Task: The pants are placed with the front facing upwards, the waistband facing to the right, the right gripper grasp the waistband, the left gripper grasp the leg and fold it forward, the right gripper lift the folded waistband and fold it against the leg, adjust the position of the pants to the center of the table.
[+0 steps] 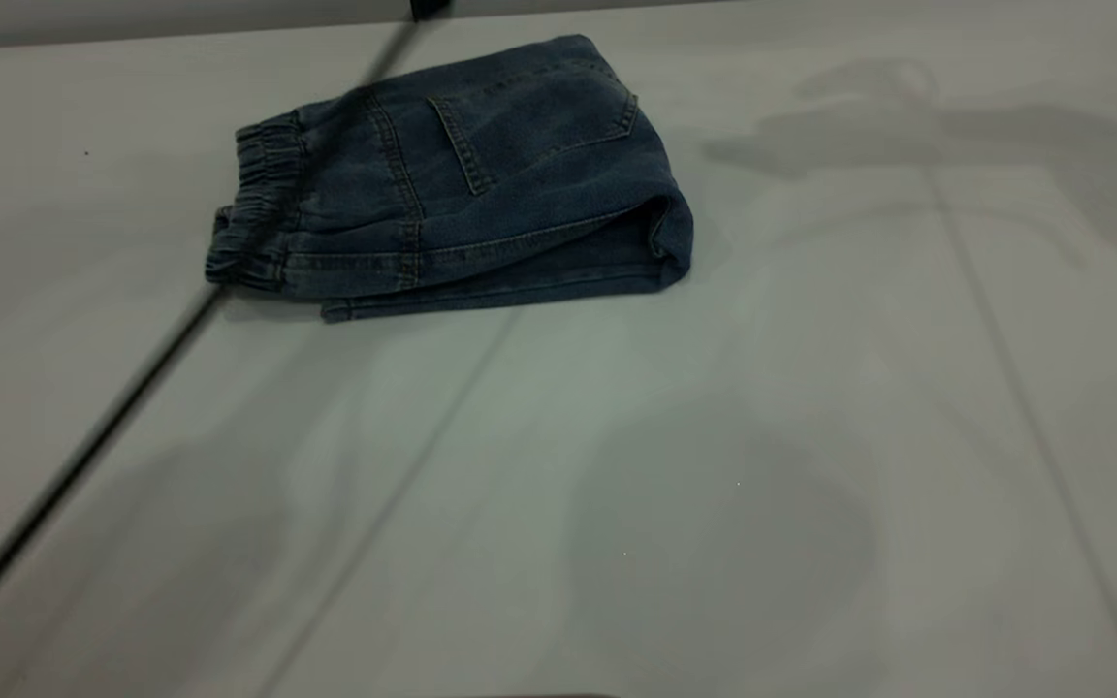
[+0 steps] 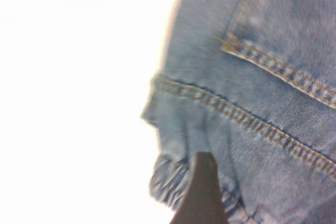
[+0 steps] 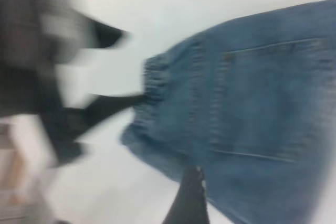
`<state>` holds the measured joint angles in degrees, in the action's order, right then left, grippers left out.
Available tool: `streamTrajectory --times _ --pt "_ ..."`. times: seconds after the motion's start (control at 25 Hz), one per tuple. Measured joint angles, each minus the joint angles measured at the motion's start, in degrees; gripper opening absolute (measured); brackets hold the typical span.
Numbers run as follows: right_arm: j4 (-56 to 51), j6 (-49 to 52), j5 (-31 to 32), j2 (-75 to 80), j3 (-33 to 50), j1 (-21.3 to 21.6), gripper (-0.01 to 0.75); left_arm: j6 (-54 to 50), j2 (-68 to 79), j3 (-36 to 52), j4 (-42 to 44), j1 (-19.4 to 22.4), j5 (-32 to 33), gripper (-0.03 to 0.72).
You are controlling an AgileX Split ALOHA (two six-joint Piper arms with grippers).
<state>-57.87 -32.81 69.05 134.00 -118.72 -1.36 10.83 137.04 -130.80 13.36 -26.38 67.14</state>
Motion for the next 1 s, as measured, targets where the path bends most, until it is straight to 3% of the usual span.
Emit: streamTrajectory --times 0.32,0.48,0.72,1.0 --pt "22.0 18.5 1.8 -12.9 -4.1 0.0 0.575 -5.3 -12.1 0.7 0.0 3.0 0.0 0.577" --pt "28.1 23.9 2.3 -21.5 -3.1 0.0 0.575 -6.4 -20.8 7.9 0.2 4.0 0.0 0.577" --pt "29.2 25.5 2.6 -38.1 8.6 0.0 0.575 -7.0 -36.5 26.2 0.3 6.3 0.0 0.577" --pt "29.5 25.5 3.0 -57.0 26.9 0.0 0.575 -7.0 -55.6 41.6 -1.8 6.3 0.0 0.577"
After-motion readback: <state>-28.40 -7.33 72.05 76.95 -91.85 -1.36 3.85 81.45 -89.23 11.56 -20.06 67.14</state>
